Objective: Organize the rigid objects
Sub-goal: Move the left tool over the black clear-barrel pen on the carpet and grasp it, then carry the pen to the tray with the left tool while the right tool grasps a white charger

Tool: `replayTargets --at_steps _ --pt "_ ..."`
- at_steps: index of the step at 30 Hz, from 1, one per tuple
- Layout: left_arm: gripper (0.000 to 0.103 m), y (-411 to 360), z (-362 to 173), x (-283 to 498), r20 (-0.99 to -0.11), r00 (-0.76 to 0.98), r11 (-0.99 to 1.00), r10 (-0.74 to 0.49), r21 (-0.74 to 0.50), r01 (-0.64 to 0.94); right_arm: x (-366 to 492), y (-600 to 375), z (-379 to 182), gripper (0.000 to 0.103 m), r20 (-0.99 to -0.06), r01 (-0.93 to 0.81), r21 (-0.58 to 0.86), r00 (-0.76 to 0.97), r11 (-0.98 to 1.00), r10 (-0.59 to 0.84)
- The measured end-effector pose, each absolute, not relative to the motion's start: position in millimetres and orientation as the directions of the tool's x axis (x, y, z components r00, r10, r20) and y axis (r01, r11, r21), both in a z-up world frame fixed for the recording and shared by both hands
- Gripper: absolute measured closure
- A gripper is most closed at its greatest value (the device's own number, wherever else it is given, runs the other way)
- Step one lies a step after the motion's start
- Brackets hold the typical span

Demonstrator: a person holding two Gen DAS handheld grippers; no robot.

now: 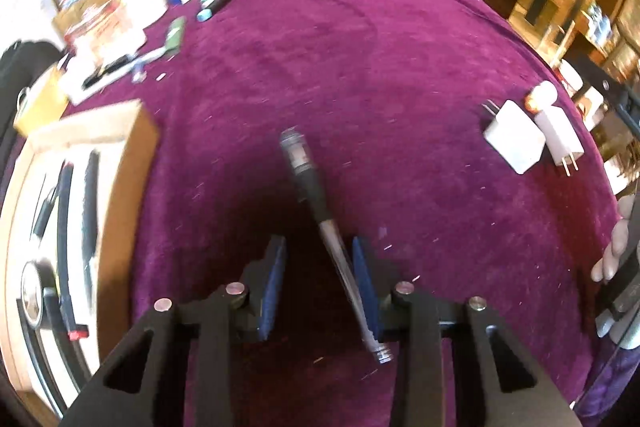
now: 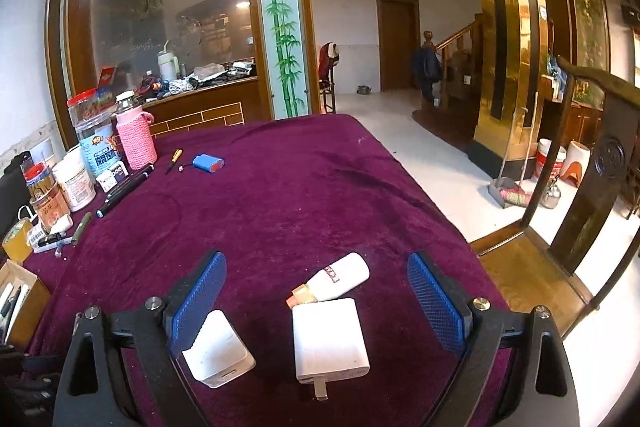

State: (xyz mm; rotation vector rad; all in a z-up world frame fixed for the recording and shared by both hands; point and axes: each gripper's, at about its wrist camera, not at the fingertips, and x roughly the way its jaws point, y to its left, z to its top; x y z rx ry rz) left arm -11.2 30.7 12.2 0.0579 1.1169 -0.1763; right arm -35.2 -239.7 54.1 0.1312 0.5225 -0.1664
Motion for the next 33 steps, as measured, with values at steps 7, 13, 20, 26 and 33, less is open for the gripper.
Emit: replayTargets --at_steps 7,13,20,26,33 --pt "0.048 23 9 -8 -0.884 0.455 0.986 -0.109 -0.038 0.162 -38 -244 54 0.009 -0.494 0.192 0.110 0.862 0.975 -0.114" --pt "0.050 7 6 -5 -0.840 0.532 0.978 -0.111 0.003 0.209 -34 -253 51 0.009 -0.499 0.161 0.191 0.865 0.968 -0.045" --pt "0.094 30 16 -22 -0.836 0.507 0.967 -0.209 -0.101 0.232 -36 -250 52 0.009 -0.456 -0.016 0.325 0.873 0.946 0.172" --pt "0.093 62 41 -43 -0.781 0.529 0.942 -0.330 -0.243 0.230 -23 -202 41 0.009 -0.545 -0.221 0.297 0.759 0.929 0.355" --pt "0.093 104 68 -73 -0.723 0.571 0.921 -0.389 -0.321 0.222 -2 -166 12 0.009 -0.717 -0.207 0.120 0.659 0.971 0.229"
